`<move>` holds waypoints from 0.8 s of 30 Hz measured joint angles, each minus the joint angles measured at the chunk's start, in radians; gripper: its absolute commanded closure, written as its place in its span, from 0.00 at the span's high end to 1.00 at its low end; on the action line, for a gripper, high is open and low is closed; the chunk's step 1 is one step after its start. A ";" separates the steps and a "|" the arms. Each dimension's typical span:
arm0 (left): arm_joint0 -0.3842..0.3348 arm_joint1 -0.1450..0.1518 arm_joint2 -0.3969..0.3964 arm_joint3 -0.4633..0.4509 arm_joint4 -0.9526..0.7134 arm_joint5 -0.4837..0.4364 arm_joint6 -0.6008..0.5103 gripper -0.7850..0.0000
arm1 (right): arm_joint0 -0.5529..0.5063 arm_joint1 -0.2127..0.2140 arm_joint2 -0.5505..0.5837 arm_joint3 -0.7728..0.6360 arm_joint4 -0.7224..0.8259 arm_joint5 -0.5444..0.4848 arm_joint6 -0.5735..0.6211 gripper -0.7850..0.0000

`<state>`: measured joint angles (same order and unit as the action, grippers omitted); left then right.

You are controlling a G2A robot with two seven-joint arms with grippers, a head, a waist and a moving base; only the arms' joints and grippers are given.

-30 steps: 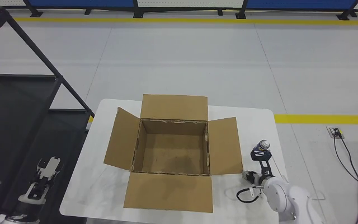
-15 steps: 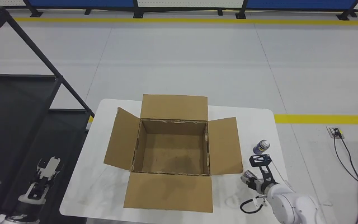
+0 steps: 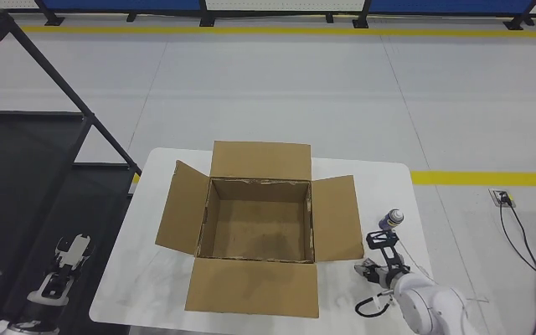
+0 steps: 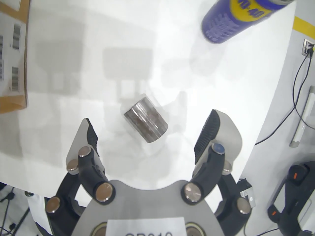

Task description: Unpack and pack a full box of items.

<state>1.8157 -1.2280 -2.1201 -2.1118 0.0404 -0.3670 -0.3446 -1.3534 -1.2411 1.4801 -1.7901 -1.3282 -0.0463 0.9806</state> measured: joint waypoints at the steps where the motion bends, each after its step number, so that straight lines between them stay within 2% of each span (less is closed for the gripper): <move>1: 0.000 0.000 0.000 0.000 0.000 0.000 0.000 1.00 | -0.002 0.001 0.000 0.000 -0.010 -0.017 0.003 1.00; 4: 0.000 0.000 0.000 0.000 0.000 0.000 0.000 1.00 | -0.003 0.005 -0.009 0.006 -0.044 -0.059 0.024 1.00; 7: 0.000 0.000 0.000 0.000 0.000 0.000 0.000 1.00 | 0.007 0.006 -0.028 0.017 -0.082 -0.058 0.043 1.00; 14: 0.000 0.000 0.000 0.000 0.000 0.000 0.000 1.00 | 0.045 0.002 -0.067 0.055 -0.131 -0.024 0.092 1.00; 24: 0.000 0.000 0.000 0.000 0.000 0.000 0.000 1.00 | 0.055 0.000 -0.050 0.062 -0.107 0.019 0.076 1.00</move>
<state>1.8157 -1.2280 -2.1201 -2.1118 0.0404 -0.3670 -0.3446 -1.2986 -1.2408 1.4304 -1.7280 -1.4354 -0.0269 1.0569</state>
